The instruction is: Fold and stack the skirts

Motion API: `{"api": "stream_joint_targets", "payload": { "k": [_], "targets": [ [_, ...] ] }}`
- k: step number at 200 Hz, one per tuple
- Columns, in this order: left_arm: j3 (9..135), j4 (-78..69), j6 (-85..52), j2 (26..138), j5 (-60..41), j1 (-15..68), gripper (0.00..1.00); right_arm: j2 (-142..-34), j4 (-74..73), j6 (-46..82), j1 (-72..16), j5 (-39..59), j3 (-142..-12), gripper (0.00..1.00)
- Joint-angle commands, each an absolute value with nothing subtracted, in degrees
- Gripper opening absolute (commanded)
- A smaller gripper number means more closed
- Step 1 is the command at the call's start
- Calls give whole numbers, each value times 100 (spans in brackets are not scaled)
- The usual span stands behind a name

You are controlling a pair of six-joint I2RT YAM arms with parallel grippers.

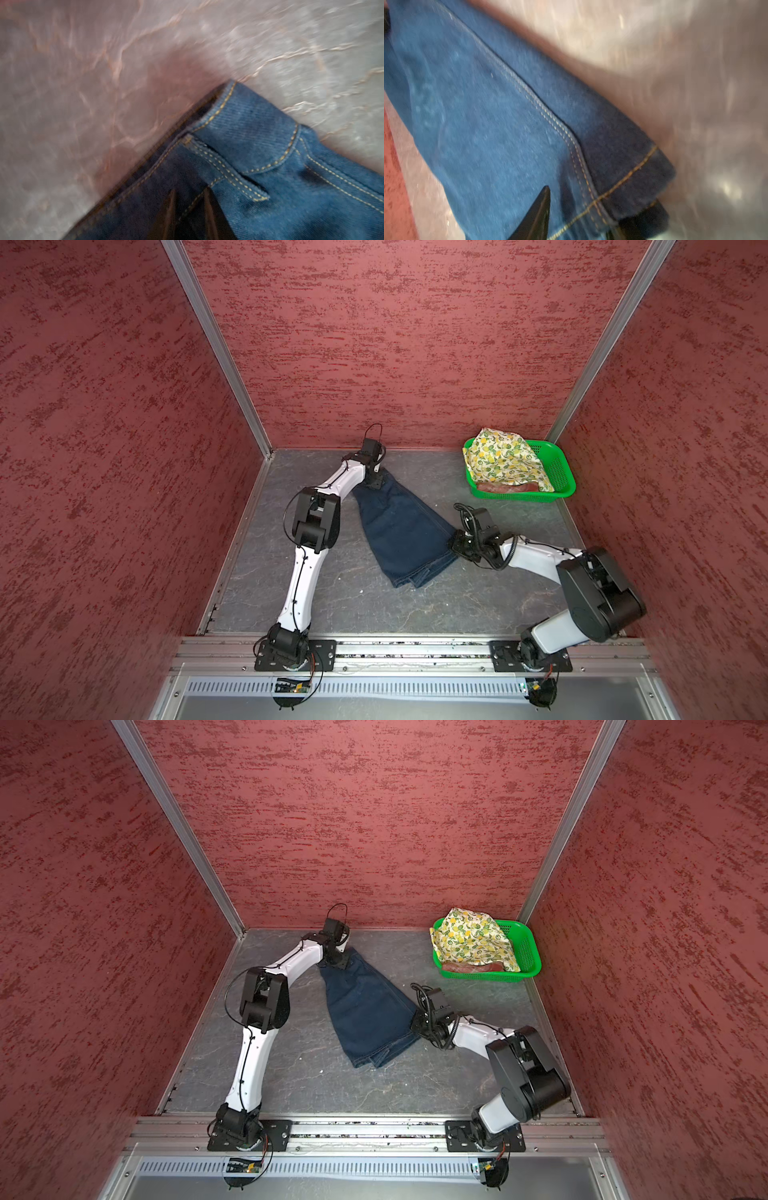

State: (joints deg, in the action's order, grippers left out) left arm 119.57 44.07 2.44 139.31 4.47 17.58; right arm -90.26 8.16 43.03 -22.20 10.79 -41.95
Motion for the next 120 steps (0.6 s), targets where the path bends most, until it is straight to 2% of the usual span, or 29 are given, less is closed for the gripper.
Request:
{"api": "stream_joint_targets", "payload": {
  "k": [1,49,62,77,88,96,108,120],
  "targets": [
    [11482,5012,-467,13495,436,1565,16,-9439,867,3700,-2017,976,-4718,46],
    [9213,4388,-1729,11904,69,1521,14,-10443,1164,2608,-1917,811,-6148,55],
    [8247,3893,-2086,11269,-62,1579,22,-10744,1247,2442,-1915,721,-6540,58],
    [7169,3324,-2606,10547,-292,1578,23,-11076,1315,2310,-1913,756,-6964,60],
    [6420,2916,-2995,9994,-516,1550,34,-11238,1355,2206,-1915,808,-7217,62],
    [5957,2662,-3242,9616,-659,1560,52,-11302,1426,2144,-1916,777,-7397,63],
    [5380,2340,-3560,9120,-845,1595,70,-11308,1562,2037,-1914,701,-7582,65],
    [5009,2231,-3731,8628,-932,1650,80,-11208,1684,1892,-1915,525,-7662,68]
  ]
}}
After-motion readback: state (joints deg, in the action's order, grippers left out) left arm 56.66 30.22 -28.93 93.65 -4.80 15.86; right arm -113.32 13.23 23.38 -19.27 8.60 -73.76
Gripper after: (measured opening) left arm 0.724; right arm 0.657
